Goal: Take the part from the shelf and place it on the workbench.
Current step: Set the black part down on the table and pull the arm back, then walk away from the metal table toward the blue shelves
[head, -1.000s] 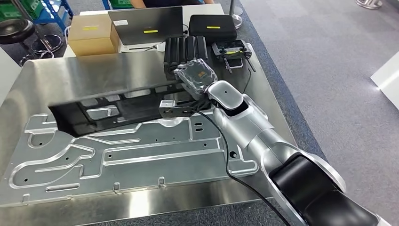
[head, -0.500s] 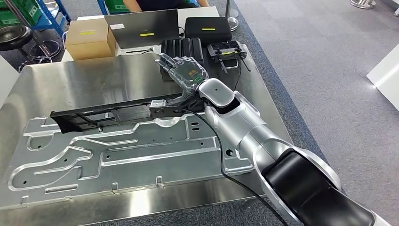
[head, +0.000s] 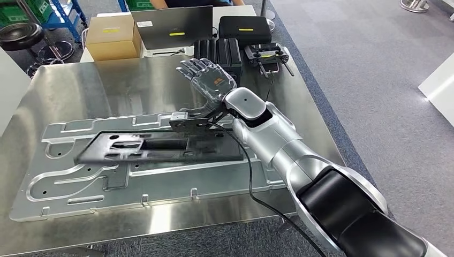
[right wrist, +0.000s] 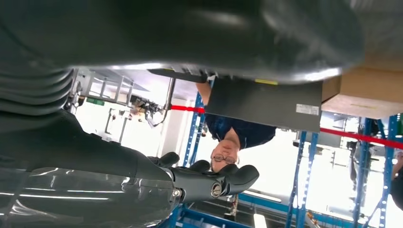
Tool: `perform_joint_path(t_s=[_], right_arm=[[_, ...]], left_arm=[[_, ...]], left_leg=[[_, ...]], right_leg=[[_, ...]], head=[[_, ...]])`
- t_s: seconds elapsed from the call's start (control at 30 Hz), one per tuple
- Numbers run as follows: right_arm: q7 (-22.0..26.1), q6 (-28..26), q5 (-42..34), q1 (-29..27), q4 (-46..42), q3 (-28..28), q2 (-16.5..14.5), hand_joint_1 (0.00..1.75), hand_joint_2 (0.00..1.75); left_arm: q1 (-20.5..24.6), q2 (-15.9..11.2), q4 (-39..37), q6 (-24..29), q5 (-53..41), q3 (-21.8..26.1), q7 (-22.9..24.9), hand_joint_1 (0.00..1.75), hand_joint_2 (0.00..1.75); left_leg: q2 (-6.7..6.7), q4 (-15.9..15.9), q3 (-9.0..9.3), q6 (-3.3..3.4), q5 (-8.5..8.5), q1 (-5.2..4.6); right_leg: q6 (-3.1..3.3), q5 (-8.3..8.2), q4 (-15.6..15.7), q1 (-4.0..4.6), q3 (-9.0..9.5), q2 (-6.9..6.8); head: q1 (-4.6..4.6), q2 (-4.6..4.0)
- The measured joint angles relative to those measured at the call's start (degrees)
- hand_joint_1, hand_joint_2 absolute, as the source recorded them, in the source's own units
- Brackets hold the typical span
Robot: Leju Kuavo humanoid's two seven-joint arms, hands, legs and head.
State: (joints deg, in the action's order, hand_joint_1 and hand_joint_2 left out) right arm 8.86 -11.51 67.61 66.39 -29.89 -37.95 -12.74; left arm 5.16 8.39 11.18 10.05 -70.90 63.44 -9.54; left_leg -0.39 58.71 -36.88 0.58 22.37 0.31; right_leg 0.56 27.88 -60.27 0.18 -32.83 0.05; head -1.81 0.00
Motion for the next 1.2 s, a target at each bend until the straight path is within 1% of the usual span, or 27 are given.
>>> perform_joint_path(t_s=[0.03,0.1,0.17,0.2,0.27,0.3,0.33,0.37,0.4,0.47,0.5,0.53,0.63,0.67,0.7,0.73,0.8,0.83,0.87,0.9,0.93,0.97,1.0,1.07,1.1,1.17,1.2], right_arm=[[-0.20,1.00,-0.09,0.22,0.15,0.03,0.02,0.00,0.00],[-0.59,4.59,-0.40,0.66,0.92,0.10,0.08,0.00,0.00],[-0.84,8.31,-0.76,1.21,2.07,0.15,0.13,0.00,0.00],[-0.86,9.41,-0.89,1.53,2.58,0.17,0.13,0.00,0.00],[-0.87,10.36,-1.00,1.98,3.39,0.18,0.13,0.00,0.00],[-0.87,10.54,-1.02,2.06,3.74,0.19,0.13,0.00,0.00],[-0.86,10.63,-1.02,2.07,4.08,0.19,0.13,0.00,0.00],[-0.86,10.74,-1.03,2.08,4.37,0.19,0.14,0.00,0.00],[-0.91,11.10,-1.10,2.14,4.61,0.19,0.14,0.00,0.00],[-1.40,12.77,-1.46,2.49,5.03,0.33,0.22,0.00,0.00],[-1.80,13.95,-1.75,2.73,5.26,0.48,0.34,0.00,0.00],[-2.20,15.15,-2.05,2.97,5.52,0.65,0.51,0.00,0.00],[-2.74,17.98,-2.65,3.30,6.29,1.03,1.27,0.00,0.00],[-2.80,18.66,-2.74,3.36,6.59,1.11,1.72,0.00,0.00],[-2.85,19.18,-2.78,3.41,6.90,1.19,2.18,0.00,0.00],[-2.90,19.56,-2.81,3.48,7.21,1.30,2.73,0.00,0.00],[-2.97,19.78,-2.80,3.59,7.69,1.48,3.77,0.00,0.00],[-3.00,19.76,-2.80,3.61,7.91,1.54,4.29,0.00,0.00],[-3.02,19.71,-2.79,3.61,8.11,1.55,4.71,0.00,0.00],[-3.03,19.64,-2.80,3.60,8.28,1.57,5.10,0.00,0.00],[-2.99,19.52,-2.87,3.60,8.40,1.60,5.46,0.00,0.00],[-2.85,19.30,-2.99,3.63,8.46,1.68,5.80,0.00,0.00],[-2.59,18.96,-3.11,3.71,8.42,1.80,6.19,0.00,0.00],[-1.66,17.56,-3.21,4.03,8.07,2.05,7.33,0.00,0.00],[-1.04,16.65,-3.15,4.26,7.88,2.13,8.17,0.00,0.00],[0.13,14.69,-3.04,4.52,7.63,2.28,10.26,0.00,0.00],[0.62,13.59,-2.97,4.51,7.45,2.39,11.49,0.00,0.00]], left_arm=[[0.01,0.05,-0.01,-0.04,-0.07,0.01,-0.04,0.00,0.00],[-0.03,0.06,-0.01,-0.21,-0.19,0.01,-0.13,0.00,0.00],[-0.09,-0.02,-0.01,-0.39,-0.24,0.01,-0.19,0.00,0.00],[-0.12,-0.07,-0.01,-0.44,-0.24,0.02,-0.20,0.00,0.00],[-0.11,-0.14,-0.01,-0.50,-0.24,0.02,-0.21,0.00,0.00],[-0.11,-0.16,-0.01,-0.51,-0.24,0.02,-0.21,0.00,0.00],[-0.11,-0.19,-0.01,-0.52,-0.24,0.02,-0.21,0.00,0.00],[-0.10,-0.22,-0.01,-0.53,-0.24,0.02,-0.21,0.00,0.00],[-0.09,-0.29,-0.01,-0.54,-0.25,0.02,-0.22,0.00,0.00],[0.05,-0.42,-0.01,-0.66,-0.32,0.02,-0.25,0.00,0.00],[0.12,-0.45,-0.01,-0.77,-0.37,0.02,-0.30,0.00,0.00],[0.15,-0.47,-0.01,-0.91,-0.45,0.02,-0.32,0.00,0.00],[0.03,-0.52,-0.02,-1.23,-0.67,0.01,-0.22,0.00,0.00],[0.04,-0.54,-0.02,-1.32,-0.78,0.01,-0.13,0.00,0.00],[0.06,-0.57,-0.03,-1.42,-0.87,0.01,-0.03,0.00,0.00],[0.09,-0.60,-0.03,-1.51,-0.97,0.01,0.09,0.00,0.00],[0.14,-0.66,-0.03,-1.69,-1.08,0.01,0.32,0.00,0.00],[0.13,-0.67,-0.03,-1.76,-1.10,0.01,0.40,0.00,0.00],[0.12,-0.67,-0.03,-1.82,-1.11,0.01,0.44,0.00,0.00],[0.12,-0.67,-0.03,-1.87,-1.11,0.01,0.44,0.00,0.00],[0.13,-0.67,-0.03,-1.91,-1.11,0.01,0.43,0.00,0.00],[0.13,-0.67,-0.03,-1.94,-1.09,0.01,0.39,0.00,0.00],[0.13,-0.67,-0.03,-1.96,-1.04,0.01,0.28,0.00,0.00],[0.14,-0.67,-0.03,-1.98,-0.76,0.02,-0.03,0.00,0.00],[0.14,-0.66,-0.03,-1.98,-0.55,0.03,-0.17,0.00,0.00],[0.08,-0.66,-0.03,-1.98,-0.09,0.09,-0.28,0.00,0.00],[0.00,-0.66,-0.03,-1.96,0.13,0.18,-0.29,0.00,0.00]], left_leg=[[0.03,-0.02,-0.16,-0.31,-0.27,0.04],[0.08,-0.24,-0.39,-1.01,-0.86,0.12],[0.08,0.62,-1.02,-1.62,0.35,0.13],[0.08,2.55,-1.77,-1.91,2.25,0.16],[0.08,9.46,-3.86,-2.43,7.45,0.40],[0.09,12.89,-4.57,-2.67,9.44,0.50],[0.10,14.78,-4.50,-2.88,10.47,0.60],[0.10,14.40,-3.28,-3.05,10.46,0.70],[0.11,11.76,-0.93,-3.17,9.62,0.82],[0.05,3.66,4.82,-3.05,7.78,0.88],[-0.06,0.94,6.50,-2.69,7.16,0.78],[-0.17,-0.41,7.12,-2.22,6.82,0.63],[-0.32,-0.24,6.22,-1.04,5.68,0.38],[-0.24,-0.29,5.89,-0.69,5.14,0.46],[-0.14,-0.40,5.37,-0.26,4.50,0.57],[-0.04,-0.51,4.68,0.14,3.77,0.69],[0.09,-0.52,3.09,0.63,2.42,0.68],[0.10,-0.50,2.20,0.67,1.76,0.66],[0.12,-0.46,1.30,0.65,1.08,0.63],[0.14,-0.43,0.39,0.57,0.40,0.60],[0.16,-0.40,-0.48,0.47,-0.26,0.57],[0.17,-0.37,-1.22,0.35,-0.89,0.54],[0.16,-0.34,-1.80,0.18,-1.46,0.47],[0.16,-0.49,-2.40,-0.29,-2.62,0.35],[0.14,-0.75,-2.52,-0.59,-3.27,0.36],[-0.05,-1.46,-2.78,-1.22,-4.41,0.49],[-0.13,-1.15,-3.20,-1.48,-3.74,0.48]], right_leg=[[0.24,-0.31,1.35,0.23,0.61,-0.02],[0.42,-1.09,1.91,0.22,0.36,-0.06],[0.85,-2.39,2.73,-0.12,-0.11,-0.26],[1.04,-3.13,3.11,-0.33,-0.57,-0.37],[1.26,-4.30,3.19,-0.33,-1.93,-0.45],[1.20,-4.86,3.13,-0.33,-2.70,-0.45],[1.13,-5.41,3.04,-0.35,-3.46,-0.46],[1.01,-5.94,2.91,-0.40,-4.22,-0.46],[0.84,-6.42,2.73,-0.46,-4.93,-0.45],[0.27,-7.30,2.19,-0.49,-6.18,-0.41],[-0.08,-7.72,1.99,-0.46,-6.62,-0.40],[-0.42,-8.18,1.89,-0.41,-6.92,-0.39],[-1.21,-9.51,2.31,-0.37,-7.23,-0.37],[-1.50,-9.31,2.27,-0.46,-7.49,-0.33],[-1.78,-8.15,1.54,-0.57,-7.99,-0.28],[-2.06,-5.92,-0.24,-0.67,-8.79,-0.22],[-2.48,0.23,-6.96,-0.82,-10.73,-0.16],[-2.61,2.42,-10.82,-0.85,-11.45,-0.15],[-2.67,3.24,-13.71,-0.87,-11.60,-0.14],[-2.65,2.76,-15.02,-0.88,-10.95,-0.14],[-2.51,1.45,-14.40,-0.88,-9.33,-0.13],[-2.22,0.17,-11.85,-0.83,-6.68,-0.11],[-1.80,-0.11,-7.86,-0.67,-3.18,-0.07],[-1.24,1.11,-0.11,-0.35,2.47,-0.08],[-1.08,1.72,2.08,-0.17,3.75,-0.13],[-0.70,0.78,3.17,-0.20,3.47,-0.47],[-0.26,0.04,3.58,-0.32,3.04,-0.67]], head=[[0.00,0.00],[0.00,0.00],[-0.01,0.00],[-0.01,0.00],[-0.01,0.00],[-0.01,0.00],[-0.01,0.00],[-0.01,0.00],[-0.01,0.00],[-0.02,0.00],[-0.03,0.00],[-0.02,0.00],[-0.02,0.01],[-0.02,0.01],[-0.01,0.00],[-0.01,0.00],[-0.01,0.00],[-0.01,0.00],[0.00,0.00],[-0.01,0.00],[-0.02,0.00],[-0.02,0.00],[-0.02,0.00],[-0.02,0.00],[-0.02,0.00],[-0.02,0.00],[-0.02,0.00]])
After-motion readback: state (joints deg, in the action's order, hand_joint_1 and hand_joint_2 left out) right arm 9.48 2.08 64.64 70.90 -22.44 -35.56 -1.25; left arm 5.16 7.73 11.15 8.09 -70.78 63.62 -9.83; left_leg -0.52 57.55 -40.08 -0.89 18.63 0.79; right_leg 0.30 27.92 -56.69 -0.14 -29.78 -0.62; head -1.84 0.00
